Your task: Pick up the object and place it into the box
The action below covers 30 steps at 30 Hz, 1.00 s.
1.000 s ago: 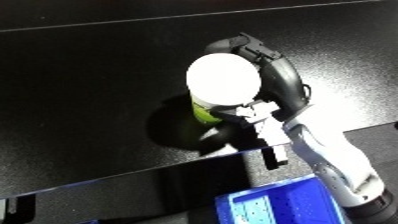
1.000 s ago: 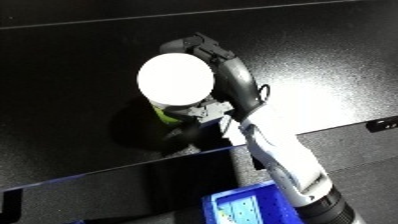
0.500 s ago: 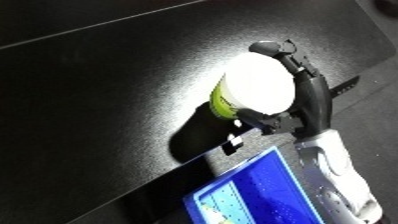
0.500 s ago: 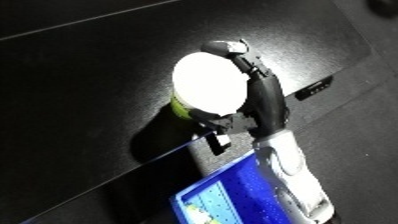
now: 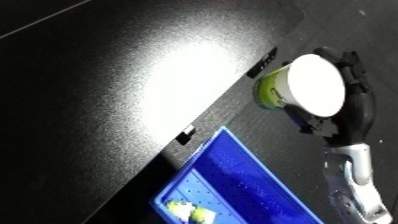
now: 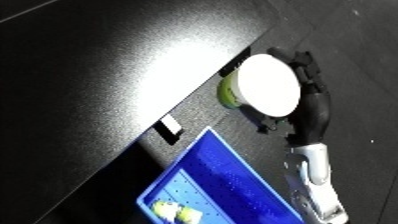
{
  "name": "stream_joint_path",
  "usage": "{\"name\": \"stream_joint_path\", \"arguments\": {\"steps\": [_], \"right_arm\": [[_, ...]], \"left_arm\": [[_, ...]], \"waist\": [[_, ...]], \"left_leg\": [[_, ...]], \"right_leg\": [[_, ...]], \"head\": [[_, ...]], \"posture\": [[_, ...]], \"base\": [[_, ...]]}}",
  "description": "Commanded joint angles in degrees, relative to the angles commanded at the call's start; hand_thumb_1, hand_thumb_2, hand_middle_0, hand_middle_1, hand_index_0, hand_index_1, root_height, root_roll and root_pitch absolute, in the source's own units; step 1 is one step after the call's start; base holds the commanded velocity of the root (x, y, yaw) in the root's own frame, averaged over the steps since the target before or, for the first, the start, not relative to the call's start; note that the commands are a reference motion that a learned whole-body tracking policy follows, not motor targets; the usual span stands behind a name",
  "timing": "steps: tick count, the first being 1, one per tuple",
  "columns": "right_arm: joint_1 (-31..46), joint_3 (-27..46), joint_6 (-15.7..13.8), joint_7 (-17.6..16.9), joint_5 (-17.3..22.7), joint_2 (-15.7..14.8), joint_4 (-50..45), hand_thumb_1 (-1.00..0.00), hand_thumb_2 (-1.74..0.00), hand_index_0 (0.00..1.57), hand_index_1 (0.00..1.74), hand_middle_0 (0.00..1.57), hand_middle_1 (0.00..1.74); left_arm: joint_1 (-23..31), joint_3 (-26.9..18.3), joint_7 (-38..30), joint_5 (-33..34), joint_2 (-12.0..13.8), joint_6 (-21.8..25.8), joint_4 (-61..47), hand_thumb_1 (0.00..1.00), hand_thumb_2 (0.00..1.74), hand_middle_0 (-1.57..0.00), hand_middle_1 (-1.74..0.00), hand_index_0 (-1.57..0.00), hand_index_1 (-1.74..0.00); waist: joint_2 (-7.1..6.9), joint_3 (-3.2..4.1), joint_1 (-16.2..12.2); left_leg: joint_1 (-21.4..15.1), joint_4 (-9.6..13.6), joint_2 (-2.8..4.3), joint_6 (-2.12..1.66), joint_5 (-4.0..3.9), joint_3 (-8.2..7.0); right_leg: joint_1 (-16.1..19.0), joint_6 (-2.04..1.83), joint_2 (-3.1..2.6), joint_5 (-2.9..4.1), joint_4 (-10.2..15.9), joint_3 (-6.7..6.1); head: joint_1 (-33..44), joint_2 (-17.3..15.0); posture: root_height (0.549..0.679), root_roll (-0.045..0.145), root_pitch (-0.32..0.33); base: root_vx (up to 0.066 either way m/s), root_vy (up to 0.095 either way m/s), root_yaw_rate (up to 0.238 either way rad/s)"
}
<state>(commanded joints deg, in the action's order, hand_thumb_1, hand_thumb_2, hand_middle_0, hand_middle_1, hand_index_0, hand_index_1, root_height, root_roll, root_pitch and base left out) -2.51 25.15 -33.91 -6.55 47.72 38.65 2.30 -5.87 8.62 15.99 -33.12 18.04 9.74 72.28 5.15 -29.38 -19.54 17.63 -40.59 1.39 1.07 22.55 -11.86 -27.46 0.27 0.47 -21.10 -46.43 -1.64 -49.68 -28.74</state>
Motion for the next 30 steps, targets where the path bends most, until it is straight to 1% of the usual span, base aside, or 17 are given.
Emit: {"name": "stream_joint_path", "arguments": {"steps": [3,6,8,11,13,16,20,22,26,30], "right_arm": [[2.2,2.3,-1.8,1.6,3.9,0.0,5.7,-0.8,-1.39,1.26,1.39,1.26,1.39],[4.0,2.8,-1.8,4.1,7.2,-0.1,11.9,-0.8,-1.39,1.26,1.39,1.26,1.39],[5.0,2.0,-1.0,5.2,7.3,-0.2,15.9,-0.8,-1.39,1.26,1.39,1.26,1.39],[5.5,-0.5,0.9,7.0,6.7,-0.1,21.7,-0.8,-1.39,1.26,1.39,1.26,1.39],[5.2,-2.5,2.4,8.2,6.8,0.1,25.2,-0.8,-1.39,1.26,1.39,1.26,1.39],[3.9,-5.5,5.1,10.1,7.3,0.2,30.5,-0.8,-1.39,1.26,1.39,1.26,1.39],[2.1,-9.3,8.9,12.5,7.7,0.4,35.8,-0.6,-1.04,0.94,1.04,0.94,1.04],[1.5,-10.6,10.1,13.5,7.8,0.5,37.6,-0.5,-0.87,0.79,0.87,0.79,0.87],[0.7,-12.1,10.9,14.6,6.6,0.5,40.6,-0.3,-0.52,0.47,0.52,0.47,0.52],[0.4,-13.2,11.0,14.6,3.5,0.5,42.6,-0.1,-0.17,0.16,0.17,0.16,0.17]], "left_arm": [[-0.5,-0.4,0.2,-0.5,0.1,-0.3,0.2,0.0,0.0,0.0,0.0,0.0,0.0],[-0.7,-0.6,0.3,-0.7,0.3,-0.8,0.1,0.0,0.0,0.0,0.0,0.0,0.0],[-0.8,-0.6,0.2,-0.7,0.3,-1.2,-0.1,0.0,0.0,0.0,0.0,0.0,0.0],[-0.9,-0.5,0.1,-0.8,0.4,-1.6,-0.6,0.0,0.0,0.0,0.0,0.0,0.0],[-1.0,-0.4,0.0,-0.9,0.5,-1.7,-0.8,0.0,0.0,0.0,0.0,0.0,0.0],[-1.2,-0.3,-0.2,-0.7,0.5,-2.0,-0.8,0.0,0.0,0.0,0.0,0.0,0.0],[-1.7,0.0,-0.4,-0.2,0.8,-2.9,-1.1,0.0,0.0,0.0,0.0,0.0,0.0],[-1.7,0.2,-0.4,0.1,0.9,-3.2,-1.1,0.0,0.0,0.0,0.0,0.0,0.0],[-1.8,0.4,0.0,0.7,1.0,-3.5,-1.0,0.0,0.0,0.0,0.0,0.0,0.0],[-1.8,0.7,0.2,0.9,1.0,-3.7,-1.1,0.0,0.0,0.0,0.0,0.0,0.0]], "waist": [[0.23,-0.24,-1.0],[0.44,-0.4,-1.7],[0.58,-0.42,-1.9],[0.78,-0.42,-2.0],[0.92,-0.42,-1.9],[1.19,-0.42,-1.4],[1.54,-0.42,-0.6],[1.67,-0.41,-0.2],[1.99,-0.27,0.3],[2.22,0.04,0.7]], "left_leg": [[-0.2,0.1,-0.13,0.03,-0.14,-0.4],[-0.2,0.1,-0.29,0.11,-0.21,-0.67],[0.0,0.0,-0.44,0.22,-0.3,-0.72],[0.3,-0.1,-0.64,0.44,-0.43,-0.69],[0.4,-0.1,-0.77,0.57,-0.47,-0.61],[0.6,-0.2,-0.95,0.62,-0.56,-0.32],[0.9,-0.4,-1.16,0.61,-0.78,0.26],[1.0,-0.5,-1.26,0.56,-0.94,0.55],[1.2,-0.7,-1.44,0.45,-1.21,0.96],[1.4,-0.9,-1.54,0.27,-1.6,1.23]], "right_leg": [[-0.1,-0.12,-0.38,0.46,0.7,-0.33],[-0.5,-0.19,-0.83,0.93,1.1,-0.68],[-0.8,-0.15,-1.14,1.22,1.3,-0.95],[-1.1,-0.05,-1.48,1.61,1.7,-1.27],[-1.1,0.03,-1.6,1.78,1.9,-1.37],[-1.1,0.15,-1.7,1.96,2.1,-1.36],[-1.1,0.32,-1.75,2.13,2.2,-1.23],[-1.0,0.41,-1.74,2.15,2.2,-1.13],[-0.9,0.51,-1.65,2.05,1.9,-1.0],[-0.8,0.53,-1.55,1.95,1.7,-0.86]], "head": [[-0.1,0.0],[-0.9,-0.4],[-1.4,-0.6],[-2.4,-1.4],[-3.0,-1.7],[-4.8,-2.4],[-7.3,-3.3],[-8.0,-3.7],[-8.9,-4.9],[-9.3,-5.2]], "posture": [[0.633,0.085,0.032],[0.633,0.084,0.037],[0.633,0.084,0.04],[0.633,0.083,0.043],[0.633,0.083,0.044],[0.634,0.081,0.045],[0.634,0.079,0.043],[0.634,0.079,0.042],[0.633,0.078,0.04],[0.633,0.078,0.039]], "base": [[-0.006,0.04,-0.183],[-0.009,0.02,-0.147],[-0.01,0.006,-0.103],[-0.009,-0.003,-0.073],[-0.007,-0.007,-0.046],[-0.011,-0.016,-0.002],[-0.013,-0.035,0.054],[-0.003,-0.04,0.068],[0.005,-0.021,0.058],[0.005,-0.014,0.053]]}}
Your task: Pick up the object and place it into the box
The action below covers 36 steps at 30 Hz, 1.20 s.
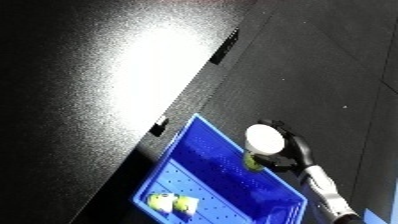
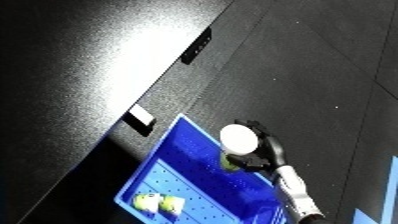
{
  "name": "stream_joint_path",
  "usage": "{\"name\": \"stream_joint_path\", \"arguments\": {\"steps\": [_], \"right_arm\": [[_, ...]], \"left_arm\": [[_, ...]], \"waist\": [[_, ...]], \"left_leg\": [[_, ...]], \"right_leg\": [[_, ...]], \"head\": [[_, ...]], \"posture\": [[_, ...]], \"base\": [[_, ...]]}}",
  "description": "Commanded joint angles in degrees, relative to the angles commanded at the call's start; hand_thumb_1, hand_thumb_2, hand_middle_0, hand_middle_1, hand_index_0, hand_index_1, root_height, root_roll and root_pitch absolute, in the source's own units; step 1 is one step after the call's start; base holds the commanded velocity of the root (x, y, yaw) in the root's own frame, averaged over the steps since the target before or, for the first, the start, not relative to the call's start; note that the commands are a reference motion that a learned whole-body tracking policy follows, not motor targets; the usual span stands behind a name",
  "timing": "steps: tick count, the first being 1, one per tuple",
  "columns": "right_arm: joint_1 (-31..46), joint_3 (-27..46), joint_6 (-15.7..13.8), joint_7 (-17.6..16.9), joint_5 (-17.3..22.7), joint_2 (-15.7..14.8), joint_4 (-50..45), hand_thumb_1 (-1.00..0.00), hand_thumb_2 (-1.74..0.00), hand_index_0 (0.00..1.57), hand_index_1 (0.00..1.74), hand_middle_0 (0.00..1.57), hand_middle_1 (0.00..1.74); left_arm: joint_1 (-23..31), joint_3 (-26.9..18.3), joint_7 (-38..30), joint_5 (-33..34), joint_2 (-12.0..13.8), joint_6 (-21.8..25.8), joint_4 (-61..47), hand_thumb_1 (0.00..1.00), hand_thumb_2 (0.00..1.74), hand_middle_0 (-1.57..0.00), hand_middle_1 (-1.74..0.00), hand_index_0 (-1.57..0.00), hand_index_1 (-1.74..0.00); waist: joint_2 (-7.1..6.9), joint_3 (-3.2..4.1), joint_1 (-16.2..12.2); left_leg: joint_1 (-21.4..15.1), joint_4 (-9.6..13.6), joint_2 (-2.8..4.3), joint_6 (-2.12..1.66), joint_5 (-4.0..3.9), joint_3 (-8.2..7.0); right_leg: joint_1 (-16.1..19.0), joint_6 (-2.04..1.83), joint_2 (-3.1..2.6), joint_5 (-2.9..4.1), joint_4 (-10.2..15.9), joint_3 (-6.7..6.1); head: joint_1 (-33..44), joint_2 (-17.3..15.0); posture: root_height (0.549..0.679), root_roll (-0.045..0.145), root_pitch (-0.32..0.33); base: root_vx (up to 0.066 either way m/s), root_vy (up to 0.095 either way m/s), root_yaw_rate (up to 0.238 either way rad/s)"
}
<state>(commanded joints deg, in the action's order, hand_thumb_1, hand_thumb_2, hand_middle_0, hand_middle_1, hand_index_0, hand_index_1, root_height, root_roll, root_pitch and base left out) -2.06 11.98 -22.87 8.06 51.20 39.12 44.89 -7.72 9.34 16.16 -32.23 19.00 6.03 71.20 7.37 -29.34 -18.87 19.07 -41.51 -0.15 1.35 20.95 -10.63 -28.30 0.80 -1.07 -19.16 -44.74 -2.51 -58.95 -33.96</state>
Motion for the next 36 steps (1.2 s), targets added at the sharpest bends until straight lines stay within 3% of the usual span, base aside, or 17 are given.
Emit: {"name": "stream_joint_path", "arguments": {"steps": [2,10,17,24,28,32,36], "right_arm": [[0.0,-0.5,0.1,-0.2,-1.5,0.0,0.6,0.0,0.0,0.0,0.0,0.0,0.0],[-0.5,-1.9,1.0,0.7,-2.8,-0.2,2.5,0.0,0.0,0.0,0.0,0.0,0.0],[-0.3,-4.1,3.0,4.4,-4.9,-1.5,2.1,0.0,0.0,0.0,0.0,0.0,0.0],[-1.8,-9.1,9.1,8.1,-8.9,-3.0,0.4,0.0,0.0,0.0,0.0,0.0,0.0],[-3.7,-12.2,11.9,8.4,-9.7,-4.3,0.3,0.0,0.0,0.0,0.0,0.0,0.0],[-5.7,-15.1,14.3,6.4,-11.4,-5.7,0.6,0.0,0.0,0.0,0.0,0.0,0.0],[-8.6,-18.1,17.7,4.4,-14.3,-7.4,2.9,0.0,0.0,0.0,0.0,0.0,0.0]], "left_arm": [[0.0,0.2,0.0,0.0,0.0,-0.1,-0.1,0.0,0.0,0.0,0.0,0.0,0.0],[-0.1,0.9,0.0,-0.1,-0.1,-0.6,-0.1,0.0,0.0,0.0,0.0,0.0,0.0],[0.4,0.8,0.3,0.0,0.0,-0.6,-0.2,0.0,0.0,0.0,0.0,0.0,0.0],[0.6,1.5,-0.5,0.9,0.3,-0.7,-0.8,0.0,0.0,0.0,0.0,0.0,0.0],[0.2,2.1,-0.9,2.4,0.5,-1.1,-0.8,0.0,0.0,0.0,0.0,0.0,0.0],[-0.4,3.0,-0.9,3.7,0.6,-1.7,-0.8,0.0,0.0,0.0,0.0,0.0,0.0],[-1.3,4.2,-1.5,4.1,0.4,-2.4,-0.7,0.0,0.0,0.0,0.0,0.0,0.0]], "waist": [[0.06,0.14,0.2],[0.17,0.72,1.0],[-0.34,1.29,2.2],[-1.19,2.11,4.9],[-1.72,2.83,7.1],[-2.36,3.38,9.3],[-2.82,3.7,11.4]], "left_leg": [[0.1,-0.1,-0.02,-0.08,-0.17,0.12],[0.3,-0.2,-0.09,-0.37,-0.69,0.68],[0.7,-0.9,0.0,-0.66,-1.0,1.52],[0.9,-0.8,0.01,-0.88,-1.08,3.04],[0.7,-0.1,-0.05,-1.05,-1.36,4.18],[0.6,0.7,-0.04,-1.3,-1.91,5.31],[0.9,1.2,-0.1,-1.59,-2.98,6.59]], "right_leg": [[0.0,0.0,0.07,-0.02,-0.1,0.06],[0.4,0.13,0.44,-0.3,-0.4,0.35],[0.8,0.4,0.93,-1.08,-1.4,1.03],[1.6,0.81,2.22,-2.34,-2.8,2.25],[2.5,1.0,3.16,-2.94,-3.2,3.13],[3.5,0.85,4.08,-2.82,-2.6,3.99],[4.3,0.71,4.85,-2.54,-1.8,5.0]], "head": [[0.0,-0.4],[0.1,-1.5],[3.0,-3.3],[10.4,-5.7],[15.8,-6.6],[23.0,-7.1],[32.9,-7.5]], "posture": [[0.633,0.079,0.039],[0.633,0.08,0.035],[0.632,0.082,0.027],[0.631,0.085,0.012],[0.63,0.086,0.002],[0.632,0.086,-0.006],[0.634,0.085,-0.011]], "base": [[0.003,-0.011,0.058],[0.005,-0.01,0.06],[0.002,-0.014,0.086],[-0.012,-0.043,0.195],[-0.007,-0.08,0.252],[-0.009,-0.098,0.272],[-0.011,-0.085,0.183]]}}
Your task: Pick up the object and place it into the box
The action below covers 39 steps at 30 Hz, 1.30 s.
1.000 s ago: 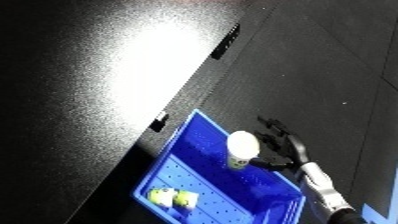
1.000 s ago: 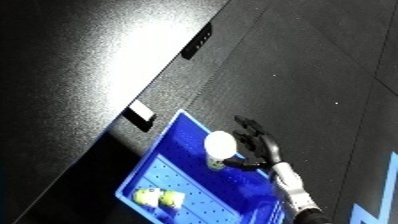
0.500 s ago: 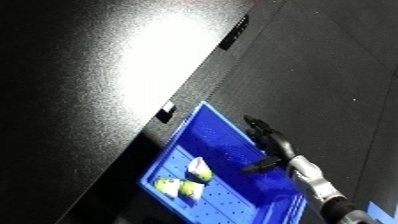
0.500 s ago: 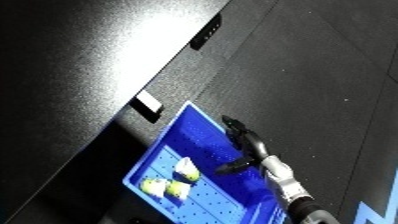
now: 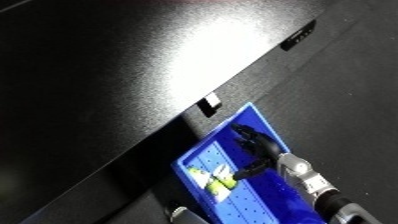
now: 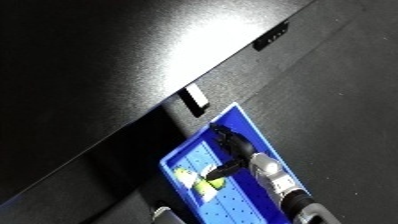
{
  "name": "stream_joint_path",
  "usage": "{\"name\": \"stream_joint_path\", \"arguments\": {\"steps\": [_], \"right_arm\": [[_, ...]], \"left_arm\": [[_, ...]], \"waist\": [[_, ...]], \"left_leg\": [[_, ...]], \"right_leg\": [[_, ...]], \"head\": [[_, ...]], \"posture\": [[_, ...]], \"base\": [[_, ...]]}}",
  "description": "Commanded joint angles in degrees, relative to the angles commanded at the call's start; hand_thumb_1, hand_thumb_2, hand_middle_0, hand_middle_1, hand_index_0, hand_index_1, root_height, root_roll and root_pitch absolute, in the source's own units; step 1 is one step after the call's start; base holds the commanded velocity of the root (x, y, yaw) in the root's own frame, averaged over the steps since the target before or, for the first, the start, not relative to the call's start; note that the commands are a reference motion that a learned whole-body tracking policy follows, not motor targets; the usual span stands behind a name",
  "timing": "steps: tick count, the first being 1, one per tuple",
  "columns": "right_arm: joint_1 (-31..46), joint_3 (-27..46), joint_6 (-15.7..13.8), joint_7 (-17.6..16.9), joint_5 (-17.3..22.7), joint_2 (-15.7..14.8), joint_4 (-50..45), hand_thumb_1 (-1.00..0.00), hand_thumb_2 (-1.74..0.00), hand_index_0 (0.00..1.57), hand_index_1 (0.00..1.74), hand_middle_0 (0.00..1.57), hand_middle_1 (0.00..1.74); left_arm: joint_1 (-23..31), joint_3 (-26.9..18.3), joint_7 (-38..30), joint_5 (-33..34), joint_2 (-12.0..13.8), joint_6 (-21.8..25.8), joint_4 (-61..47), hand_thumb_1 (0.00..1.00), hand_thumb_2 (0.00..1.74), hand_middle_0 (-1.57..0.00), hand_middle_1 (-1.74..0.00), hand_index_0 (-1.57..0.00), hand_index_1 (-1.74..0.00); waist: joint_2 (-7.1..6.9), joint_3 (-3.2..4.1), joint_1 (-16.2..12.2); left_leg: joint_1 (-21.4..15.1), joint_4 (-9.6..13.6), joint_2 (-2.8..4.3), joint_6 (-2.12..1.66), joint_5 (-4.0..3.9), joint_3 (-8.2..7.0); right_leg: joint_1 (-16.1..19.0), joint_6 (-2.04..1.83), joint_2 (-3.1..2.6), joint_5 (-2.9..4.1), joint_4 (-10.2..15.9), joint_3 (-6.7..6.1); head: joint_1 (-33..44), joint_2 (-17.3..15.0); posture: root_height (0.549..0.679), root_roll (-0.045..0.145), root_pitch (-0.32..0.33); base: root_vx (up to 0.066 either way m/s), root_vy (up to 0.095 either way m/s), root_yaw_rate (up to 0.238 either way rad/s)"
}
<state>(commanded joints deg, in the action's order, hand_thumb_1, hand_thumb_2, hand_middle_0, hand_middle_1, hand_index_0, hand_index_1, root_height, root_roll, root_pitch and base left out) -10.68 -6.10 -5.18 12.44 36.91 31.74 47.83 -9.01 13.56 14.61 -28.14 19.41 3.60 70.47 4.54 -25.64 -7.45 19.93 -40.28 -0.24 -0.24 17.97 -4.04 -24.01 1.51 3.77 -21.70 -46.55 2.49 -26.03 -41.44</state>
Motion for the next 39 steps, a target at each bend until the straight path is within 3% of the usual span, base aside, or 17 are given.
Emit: {"name": "stream_joint_path", "arguments": {"steps": [10,16,20,25,34,39], "right_arm": [[-6.0,-4.6,4.7,-1.8,-5.4,-3.8,7.9,0.0,0.0,0.0,0.0,0.0,0.0],[-6.1,-6.3,5.6,-3.9,-7.0,-5.6,10.5,0.0,0.0,0.0,0.0,0.0,0.0],[-5.6,-6.8,6.6,-5.1,-6.1,-6.4,10.6,0.0,0.0,0.0,0.0,0.0,0.0],[-4.9,-7.9,6.7,-6.3,-4.6,-8.0,10.3,0.0,0.0,0.0,0.0,0.0,0.0],[-4.4,-9.2,4.8,-4.8,-3.3,-9.8,13.2,0.0,0.0,0.0,0.0,0.0,0.0],[-4.6,-9.6,4.0,-4.4,-2.9,-10.3,14.9,0.0,0.0,0.0,0.0,0.0,0.0]], "left_arm": [[-1.9,0.8,-0.9,3.1,0.8,-1.4,0.9,0.0,0.0,0.0,0.0,0.0,0.0],[-2.7,1.0,-0.5,5.2,1.5,-2.1,1.4,0.0,0.0,0.0,0.0,0.0,0.0],[-3.4,1.8,-0.2,6.0,1.9,-2.6,0.9,0.0,0.0,0.0,0.0,0.0,0.0],[-3.9,2.2,-0.3,5.7,2.7,-2.6,0.3,0.0,0.0,0.0,0.0,0.0,0.0],[-4.1,1.7,-0.5,4.2,3.8,-1.2,0.0,0.0,0.0,0.0,0.0,0.0,0.0],[-4.3,1.3,0.2,3.0,4.3,0.5,-0.2,0.0,0.0,0.0,0.0,0.0,0.0]], "waist": [[-1.46,0.71,4.3],[-2.05,0.72,6.4],[-2.18,0.34,7.2],[-2.7,-0.52,8.1],[-3.23,-1.64,9.4],[-3.34,-1.72,10.0]], "left_leg": [[1.2,-1.2,-0.21,0.03,-1.76,2.53],[1.3,-0.9,-0.4,0.04,-2.94,3.51],[1.6,-0.7,-0.62,0.39,-2.94,3.96],[2.6,-2.1,-0.72,0.73,-2.7,4.69],[3.2,-4.2,-0.78,1.57,-1.74,5.14],[3.1,-4.0,-0.77,1.69,-1.68,5.34]], "right_leg": [[1.8,-0.05,1.65,-0.12,-0.7,2.78],[3.1,-0.59,2.64,0.08,-1.1,4.62],[2.9,-1.19,3.37,0.19,-2.2,5.81],[2.8,-1.75,4.0,0.02,-3.4,6.92],[3.2,-2.31,4.76,-0.51,-4.5,7.77],[3.5,-2.44,4.92,-0.71,-4.6,8.04]], "head": [[23.0,-1.1],[37.1,0.9],[45.1,1.5],[52.4,1.6],[59.9,1.1],[60.5,0.9]], "posture": [[0.634,0.079,-0.036],[0.634,0.072,-0.053],[0.632,0.067,-0.059],[0.629,0.063,-0.066],[0.627,0.056,-0.08],[0.626,0.053,-0.083]], "base": [[0.004,-0.085,0.181],[0.019,-0.068,0.231],[-0.001,-0.05,0.209],[-0.011,-0.039,0.094],[0.008,-0.005,0.002],[0.012,0.007,0.017]]}}
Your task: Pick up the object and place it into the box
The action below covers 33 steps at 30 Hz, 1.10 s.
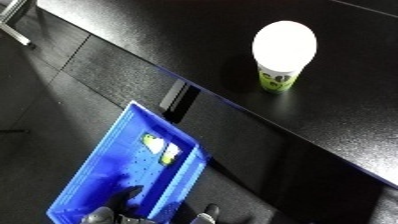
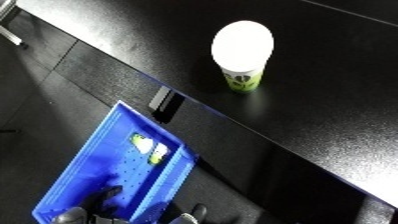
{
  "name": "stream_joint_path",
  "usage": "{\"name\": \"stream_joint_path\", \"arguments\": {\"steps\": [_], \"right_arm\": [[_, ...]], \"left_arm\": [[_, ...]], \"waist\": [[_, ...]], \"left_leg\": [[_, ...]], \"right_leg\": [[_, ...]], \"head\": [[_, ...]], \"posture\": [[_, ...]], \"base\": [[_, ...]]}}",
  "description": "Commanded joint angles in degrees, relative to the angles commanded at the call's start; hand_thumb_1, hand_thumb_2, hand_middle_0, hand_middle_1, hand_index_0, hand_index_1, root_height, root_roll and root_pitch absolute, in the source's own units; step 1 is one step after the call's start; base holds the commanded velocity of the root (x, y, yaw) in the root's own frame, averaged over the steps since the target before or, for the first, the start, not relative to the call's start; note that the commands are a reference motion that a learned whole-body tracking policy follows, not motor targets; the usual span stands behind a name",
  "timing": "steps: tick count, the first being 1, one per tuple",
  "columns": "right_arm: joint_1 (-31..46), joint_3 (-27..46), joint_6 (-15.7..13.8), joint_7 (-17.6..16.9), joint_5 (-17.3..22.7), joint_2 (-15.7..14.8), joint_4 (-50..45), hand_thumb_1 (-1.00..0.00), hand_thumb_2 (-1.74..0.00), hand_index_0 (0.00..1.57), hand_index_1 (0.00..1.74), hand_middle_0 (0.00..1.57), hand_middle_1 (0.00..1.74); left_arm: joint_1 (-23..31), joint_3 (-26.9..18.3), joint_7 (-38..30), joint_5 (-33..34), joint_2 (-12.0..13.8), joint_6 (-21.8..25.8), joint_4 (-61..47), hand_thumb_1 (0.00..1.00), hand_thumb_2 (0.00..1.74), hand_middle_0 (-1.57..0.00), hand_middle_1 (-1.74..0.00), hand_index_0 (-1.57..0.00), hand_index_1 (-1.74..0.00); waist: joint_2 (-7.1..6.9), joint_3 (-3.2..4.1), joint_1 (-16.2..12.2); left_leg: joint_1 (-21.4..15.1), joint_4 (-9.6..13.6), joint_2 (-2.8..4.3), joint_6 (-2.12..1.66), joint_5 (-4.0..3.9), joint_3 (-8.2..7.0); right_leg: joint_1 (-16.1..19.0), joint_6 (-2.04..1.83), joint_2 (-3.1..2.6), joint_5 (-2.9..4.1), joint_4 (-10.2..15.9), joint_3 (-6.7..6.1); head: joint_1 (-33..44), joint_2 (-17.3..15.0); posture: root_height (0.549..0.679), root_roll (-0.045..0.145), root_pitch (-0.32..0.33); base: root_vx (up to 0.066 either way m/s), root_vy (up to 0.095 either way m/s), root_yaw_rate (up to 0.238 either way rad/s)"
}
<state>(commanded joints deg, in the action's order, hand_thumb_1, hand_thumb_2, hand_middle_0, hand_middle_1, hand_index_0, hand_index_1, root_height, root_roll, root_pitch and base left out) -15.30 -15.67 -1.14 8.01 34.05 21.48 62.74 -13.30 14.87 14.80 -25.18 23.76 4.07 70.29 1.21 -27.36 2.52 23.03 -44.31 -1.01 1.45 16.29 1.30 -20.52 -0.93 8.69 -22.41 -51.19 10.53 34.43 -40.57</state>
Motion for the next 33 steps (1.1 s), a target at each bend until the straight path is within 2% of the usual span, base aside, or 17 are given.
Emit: {"name": "stream_joint_path", "arguments": {"steps": [8,12,15,21,25,28,33], "right_arm": [[0.2,0.6,-0.3,-0.2,1.7,0.2,1.1,0.0,0.0,0.0,0.0,0.0,0.0],[0.9,1.4,-1.1,0.2,2.1,0.5,1.6,0.0,0.0,0.0,0.0,0.0,0.0],[1.3,2.0,-1.5,0.4,2.8,1.0,1.2,0.0,0.0,0.0,0.0,0.0,0.0],[1.6,2.7,-2.3,0.7,6.0,1.9,1.0,0.0,0.0,0.0,0.0,0.0,0.0],[2.1,3.2,-2.7,1.1,8.6,1.8,1.9,0.0,0.0,0.0,0.0,0.0,0.0],[2.4,3.4,-2.7,1.1,10.2,1.5,2.2,0.0,0.0,0.0,0.0,0.0,0.0],[3.2,4.0,-3.1,1.4,12.0,0.4,3.3,0.0,0.0,0.0,0.0,0.0,0.0]], "left_arm": [[-0.4,0.9,5.7,-3.0,1.0,1.6,-6.2,0.0,0.0,0.0,0.0,0.0,0.0],[0.2,1.7,14.0,-5.6,2.2,-0.8,-13.7,0.0,0.0,0.0,0.0,0.0,0.0],[0.8,3.4,21.1,-8.8,4.3,-3.6,-21.9,0.0,0.0,0.0,0.0,0.0,0.0],[0.9,6.6,32.5,-21.1,10.8,-12.7,-41.6,0.0,0.0,0.0,0.0,0.0,0.0],[-0.2,6.5,37.5,-30.0,13.4,-19.8,-54.6,0.0,0.0,0.0,0.0,0.0,0.0],[-1.2,6.2,37.9,-36.9,13.7,-23.1,-63.3,0.0,0.0,0.0,0.0,0.0,0.0],[-2.7,4.4,38.4,-46.8,11.4,-26.0,-71.5,0.0,0.0,0.0,0.0,0.0,0.0]], "waist": [[0.07,-0.45,0.7],[0.43,-0.83,1.4],[0.81,-1.32,1.9],[1.54,-1.96,2.8],[1.79,-1.94,3.7],[1.66,-1.78,4.4],[0.87,-1.34,5.3]], "left_leg": [[-0.1,0.2,-0.08,0.15,0.31,0.41],[-0.2,0.7,-0.02,0.16,0.41,0.66],[-0.2,1.1,-0.1,0.16,0.46,0.96],[-0.4,1.7,-0.5,0.16,0.69,1.78],[-0.6,1.8,-0.79,0.11,0.91,2.4],[-0.9,2.2,-1.0,-0.04,0.81,2.89],[-1.5,3.0,-1.47,-0.17,0.76,3.53]], "right_leg": [[0.0,-0.34,0.06,0.04,0.0,0.32],[0.0,-0.65,0.18,0.21,0.4,0.51],[0.2,-0.92,0.37,0.41,0.6,0.78],[0.6,-1.38,0.87,0.91,1.2,1.23],[1.1,-1.61,1.21,1.31,1.5,1.67],[1.4,-1.72,1.41,1.54,1.7,2.11],[1.8,-1.72,1.68,1.77,2.1,2.72]], "head": [[-2.2,0.9],[-4.4,1.0],[-6.0,1.4],[-10.0,1.3],[-13.2,1.0],[-15.0,1.0],[-18.0,1.4]], "posture": [[0.625,0.046,-0.082],[0.626,0.042,-0.077],[0.627,0.04,-0.074],[0.628,0.036,-0.073],[0.629,0.031,-0.075],[0.63,0.028,-0.076],[0.631,0.026,-0.075]], "base": [[-0.001,0.026,0.023],[-0.019,0.029,0.056],[-0.032,0.015,0.092],[-0.02,0.004,0.134],[0.002,-0.031,0.18],[0.01,-0.051,0.149],[0.024,-0.055,0.098]]}}
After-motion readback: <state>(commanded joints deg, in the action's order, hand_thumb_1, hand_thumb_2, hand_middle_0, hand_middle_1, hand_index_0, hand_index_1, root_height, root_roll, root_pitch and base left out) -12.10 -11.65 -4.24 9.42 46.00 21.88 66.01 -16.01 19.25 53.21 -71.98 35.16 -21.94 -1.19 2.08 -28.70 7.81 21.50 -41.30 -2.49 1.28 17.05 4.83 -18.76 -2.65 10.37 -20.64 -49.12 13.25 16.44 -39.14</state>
